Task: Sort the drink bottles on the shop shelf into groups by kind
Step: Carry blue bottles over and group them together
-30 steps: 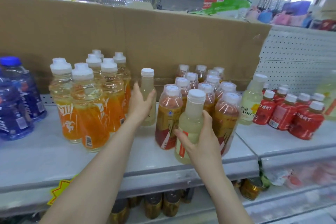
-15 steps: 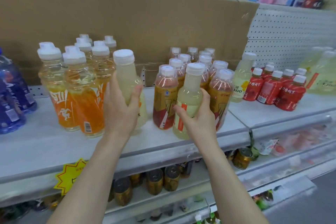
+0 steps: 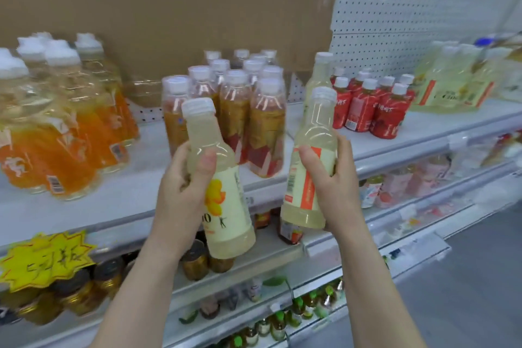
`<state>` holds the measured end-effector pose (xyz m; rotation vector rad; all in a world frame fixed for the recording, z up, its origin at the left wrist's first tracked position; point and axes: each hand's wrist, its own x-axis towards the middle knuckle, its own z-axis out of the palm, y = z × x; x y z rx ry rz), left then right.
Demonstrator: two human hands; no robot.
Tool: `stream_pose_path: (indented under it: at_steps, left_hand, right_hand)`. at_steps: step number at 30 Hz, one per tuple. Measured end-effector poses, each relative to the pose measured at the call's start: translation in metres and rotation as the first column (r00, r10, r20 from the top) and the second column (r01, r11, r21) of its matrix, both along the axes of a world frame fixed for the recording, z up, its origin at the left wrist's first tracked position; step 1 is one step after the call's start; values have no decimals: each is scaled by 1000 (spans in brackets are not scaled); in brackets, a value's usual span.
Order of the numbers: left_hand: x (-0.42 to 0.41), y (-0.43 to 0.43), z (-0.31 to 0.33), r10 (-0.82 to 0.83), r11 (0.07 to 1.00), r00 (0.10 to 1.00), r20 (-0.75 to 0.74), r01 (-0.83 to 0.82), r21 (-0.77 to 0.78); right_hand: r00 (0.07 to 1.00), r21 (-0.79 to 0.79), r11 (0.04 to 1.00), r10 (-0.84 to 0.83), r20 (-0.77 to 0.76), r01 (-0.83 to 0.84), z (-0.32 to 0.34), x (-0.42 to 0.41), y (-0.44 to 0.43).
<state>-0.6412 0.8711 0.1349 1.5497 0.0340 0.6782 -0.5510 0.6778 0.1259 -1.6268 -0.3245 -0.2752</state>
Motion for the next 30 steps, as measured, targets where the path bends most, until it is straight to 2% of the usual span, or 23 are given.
stream_pose_path:
  at_steps: [7,14,18,25,30]
  left_hand:
    - [62,-136,-29,-98,984,995,-9,96,-151]
    - [135,-250,-34,-157,959,987,-30,145,-243]
    - [176,-290,-27,-191,963,980,-56,176,-202]
    - [262,-331,-16,-218,965,976,25,219,-142]
    - [325,-351,3,-230,967,971,61,235,-94]
  right_hand:
    - [993,-27,1000,4,-121,-8,-26,40,-139]
    - [989,-69,997,-38,-145,28,-26,93,-249]
    - [986,-61,994,-96,-139,88,-22,134,-287]
    - [976,-39,977,-211,-55,209,-5,232,-333]
    - [950,-147,939,-306,65,313,22,308,-356]
